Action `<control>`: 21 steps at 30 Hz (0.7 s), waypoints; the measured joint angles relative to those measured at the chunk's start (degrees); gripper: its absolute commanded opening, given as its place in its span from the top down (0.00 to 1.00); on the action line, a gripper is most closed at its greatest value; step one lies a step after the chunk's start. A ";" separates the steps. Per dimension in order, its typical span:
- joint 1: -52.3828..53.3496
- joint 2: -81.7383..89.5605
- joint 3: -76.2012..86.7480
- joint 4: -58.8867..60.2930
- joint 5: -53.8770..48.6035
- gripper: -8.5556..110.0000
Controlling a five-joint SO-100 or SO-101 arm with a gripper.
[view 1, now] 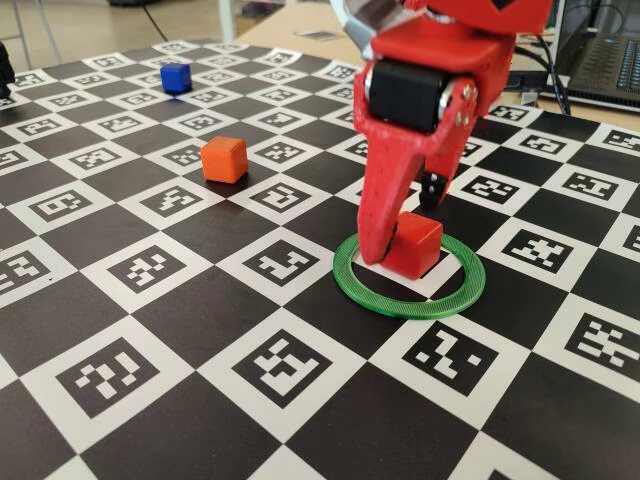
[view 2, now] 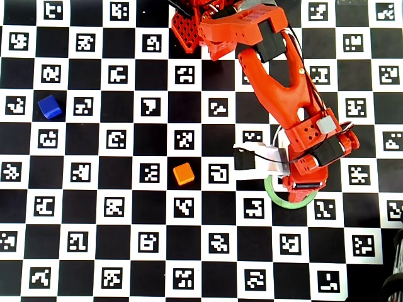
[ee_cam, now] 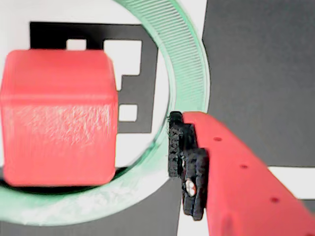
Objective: Grab the red cube then put it in the green circle then put the blue cube on top and finally the orange cube on top
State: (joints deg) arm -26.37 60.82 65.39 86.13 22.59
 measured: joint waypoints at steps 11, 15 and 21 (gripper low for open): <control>7.38 11.51 -0.09 6.33 -5.98 0.61; 10.28 14.41 1.67 7.65 -8.44 0.61; 18.90 17.93 6.15 9.40 -17.40 0.61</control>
State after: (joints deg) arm -7.47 78.75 71.54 95.54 5.19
